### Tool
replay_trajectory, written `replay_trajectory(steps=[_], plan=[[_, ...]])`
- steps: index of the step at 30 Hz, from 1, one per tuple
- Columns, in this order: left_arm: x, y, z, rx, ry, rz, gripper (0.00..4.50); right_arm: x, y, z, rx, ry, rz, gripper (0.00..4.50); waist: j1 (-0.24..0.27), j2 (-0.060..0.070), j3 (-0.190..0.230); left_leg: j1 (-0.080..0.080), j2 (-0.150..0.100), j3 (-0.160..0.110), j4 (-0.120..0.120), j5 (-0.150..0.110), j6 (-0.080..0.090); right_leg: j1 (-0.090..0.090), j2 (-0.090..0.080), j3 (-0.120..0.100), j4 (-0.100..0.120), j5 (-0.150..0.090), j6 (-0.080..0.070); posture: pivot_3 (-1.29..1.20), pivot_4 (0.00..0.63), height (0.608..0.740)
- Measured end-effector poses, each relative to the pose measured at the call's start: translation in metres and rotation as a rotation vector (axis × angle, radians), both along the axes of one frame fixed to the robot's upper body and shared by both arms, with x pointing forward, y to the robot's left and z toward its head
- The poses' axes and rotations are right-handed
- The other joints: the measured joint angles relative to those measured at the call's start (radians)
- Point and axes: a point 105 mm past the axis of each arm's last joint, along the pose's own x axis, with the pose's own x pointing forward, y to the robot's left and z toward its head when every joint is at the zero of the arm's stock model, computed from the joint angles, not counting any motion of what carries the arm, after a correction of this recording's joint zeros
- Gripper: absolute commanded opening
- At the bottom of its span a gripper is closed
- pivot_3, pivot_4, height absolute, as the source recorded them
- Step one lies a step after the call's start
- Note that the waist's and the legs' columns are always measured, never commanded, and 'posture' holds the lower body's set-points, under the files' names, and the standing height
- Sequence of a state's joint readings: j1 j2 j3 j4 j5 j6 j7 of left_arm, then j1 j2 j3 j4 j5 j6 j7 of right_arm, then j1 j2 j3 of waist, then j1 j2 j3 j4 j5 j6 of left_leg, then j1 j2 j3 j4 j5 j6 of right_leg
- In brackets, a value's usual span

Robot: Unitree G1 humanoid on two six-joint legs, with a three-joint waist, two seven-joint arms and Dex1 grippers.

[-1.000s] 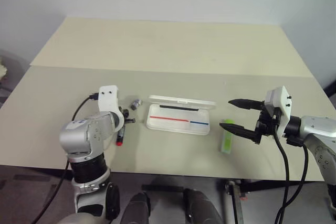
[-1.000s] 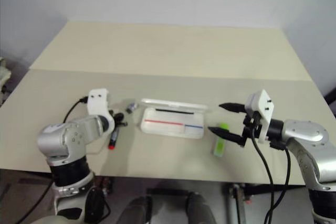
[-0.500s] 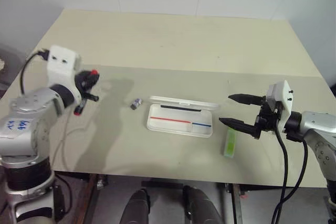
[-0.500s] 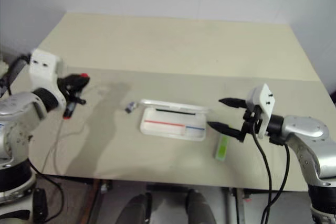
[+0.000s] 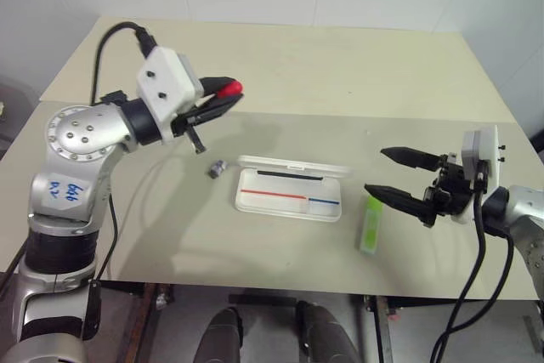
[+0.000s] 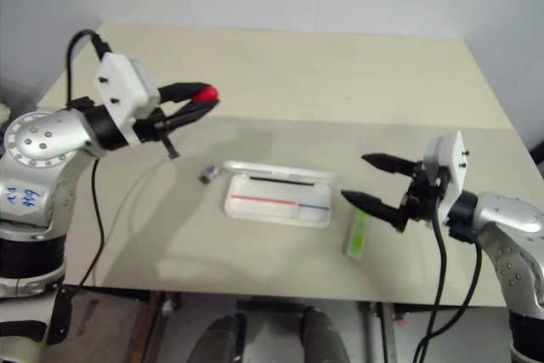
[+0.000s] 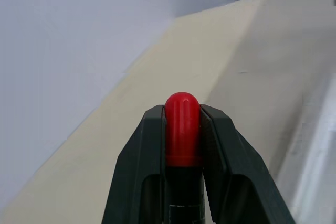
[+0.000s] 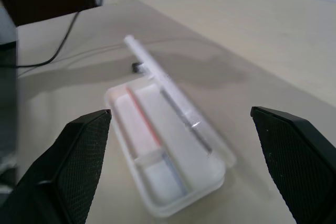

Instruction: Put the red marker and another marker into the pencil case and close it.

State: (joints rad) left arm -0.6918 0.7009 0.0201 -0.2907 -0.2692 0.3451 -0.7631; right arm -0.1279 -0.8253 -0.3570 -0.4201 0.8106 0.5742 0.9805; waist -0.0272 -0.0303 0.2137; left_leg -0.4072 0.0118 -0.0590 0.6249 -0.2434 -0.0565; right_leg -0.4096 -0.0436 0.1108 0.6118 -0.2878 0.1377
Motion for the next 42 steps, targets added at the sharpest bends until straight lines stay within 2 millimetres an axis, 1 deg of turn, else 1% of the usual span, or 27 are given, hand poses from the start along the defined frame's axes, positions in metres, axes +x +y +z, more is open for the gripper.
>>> replay_trajectory(steps=[3,5,7,10,13,17,20,22,23,25,27,30,35,38,42], plan=[[-0.003,-0.012,0.002,0.030,-0.029,-0.078,0.54,-0.015,-0.001,0.003,-0.063,-0.005,0.056,4.50,0.000,0.000,0.000,0.000,0.000,0.000,0.004,0.000,0.001,0.001,0.001,0.001,0.002,0.000,0.001,0.00,0.150,0.740],[-0.006,-0.019,0.005,0.049,-0.050,-0.124,0.54,-0.029,-0.004,-0.002,-0.131,0.021,0.102,4.50,0.000,0.000,0.000,0.001,0.000,0.000,0.005,0.000,0.001,0.002,0.001,0.001,0.002,0.000,0.001,0.00,0.150,0.740],[-0.006,-0.024,0.003,0.073,-0.051,-0.147,0.54,-0.034,-0.005,-0.008,-0.161,0.030,0.121,4.50,0.000,0.000,0.000,0.002,0.000,0.001,0.007,0.000,0.001,0.004,0.001,0.001,0.002,0.001,0.002,0.00,0.150,0.740],[-0.005,-0.035,-0.011,0.122,-0.012,-0.179,0.54,-0.031,-0.007,-0.009,-0.155,0.009,0.081,4.50,-0.003,0.000,0.000,0.002,0.000,0.003,0.007,0.001,0.003,0.004,0.001,0.004,0.002,0.002,0.003,0.00,0.150,0.740],[-0.011,-0.054,-0.020,0.125,0.013,-0.247,0.54,-0.028,-0.007,-0.013,-0.129,0.005,0.038,4.50,0.000,0.000,0.000,0.002,0.000,0.002,0.008,0.001,0.003,0.004,0.001,0.004,0.002,0.002,0.003,0.00,0.150,0.740],[-0.025,-0.076,-0.032,0.201,-0.011,-0.321,0.54,-0.023,-0.004,-0.018,-0.121,-0.001,0.006,4.50,-0.001,0.000,0.000,0.002,0.000,0.002,0.008,0.001,0.003,0.004,0.001,0.004,0.003,0.002,0.003,0.00,0.150,0.740],[-0.043,-0.097,-0.040,0.227,-0.016,-0.407,0.54,-0.019,-0.002,-0.019,-0.118,-0.008,-0.003,4.50,0.000,0.000,0.000,0.002,-0.001,0.002,0.008,0.001,0.003,0.004,0.001,0.005,0.005,0.002,0.003,0.00,0.150,0.740],[-0.052,-0.106,-0.044,0.242,-0.009,-0.445,0.54,-0.017,0.000,-0.018,-0.123,-0.020,-0.003,4.50,-0.001,0.000,0.000,0.003,0.000,0.002,0.008,0.001,0.003,0.003,0.002,0.005,0.005,0.002,0.003,0.00,0.150,0.740],[-0.056,-0.107,-0.047,0.254,-0.004,-0.452,0.54,-0.017,0.001,-0.018,-0.123,-0.021,-0.002,4.50,-0.002,0.000,0.000,0.003,0.000,0.002,0.008,0.001,0.003,0.003,0.002,0.005,0.006,0.002,0.003,0.00,0.150,0.740],[-0.063,-0.109,-0.064,0.295,0.041,-0.471,0.54,-0.016,0.001,-0.019,-0.121,-0.021,-0.004,4.50,-0.003,0.000,0.000,0.004,0.000,0.003,0.008,0.001,0.003,0.003,0.002,0.005,0.007,0.001,0.003,0.00,0.150,0.740],[-0.064,-0.109,-0.082,0.328,0.093,-0.467,0.54,-0.013,0.000,-0.019,-0.125,-0.024,-0.013,4.50,-0.001,0.000,0.000,0.004,0.000,0.002,0.009,0.001,0.003,0.003,0.002,0.005,0.008,0.001,0.002,0.00,0.150,0.740],[-0.060,-0.107,-0.094,0.379,0.101,-0.430,0.54,-0.010,-0.001,-0.020,-0.123,-0.024,-0.021,4.50,-0.001,0.000,0.000,0.004,0.000,0.003,0.011,0.002,0.004,0.004,0.002,0.006,0.008,0.001,0.002,0.00,0.150,0.740],[-0.043,-0.100,-0.113,0.456,0.086,-0.350,0.54,-0.008,0.002,-0.022,-0.118,-0.027,-0.022,4.50,-0.001,0.000,0.000,0.004,0.000,0.003,0.011,0.003,0.005,0.004,0.002,0.006,0.007,0.001,0.002,0.00,0.150,0.740],[-0.039,-0.097,-0.125,0.490,0.071,-0.329,0.54,-0.006,0.001,-0.022,-0.121,-0.034,-0.031,4.50,-0.001,0.000,0.000,0.004,0.000,0.003,0.011,0.003,0.005,0.004,0.002,0.006,0.008,0.001,0.002,0.00,0.150,0.740],[-0.032,-0.096,-0.131,0.517,0.028,-0.298,0.54,-0.006,0.001,-0.022,-0.119,-0.038,-0.040,4.50,0.000,0.000,0.000,0.004,0.000,0.003,0.011,0.003,0.005,0.004,0.002,0.006,0.008,0.001,0.002,0.00,0.150,0.740]])
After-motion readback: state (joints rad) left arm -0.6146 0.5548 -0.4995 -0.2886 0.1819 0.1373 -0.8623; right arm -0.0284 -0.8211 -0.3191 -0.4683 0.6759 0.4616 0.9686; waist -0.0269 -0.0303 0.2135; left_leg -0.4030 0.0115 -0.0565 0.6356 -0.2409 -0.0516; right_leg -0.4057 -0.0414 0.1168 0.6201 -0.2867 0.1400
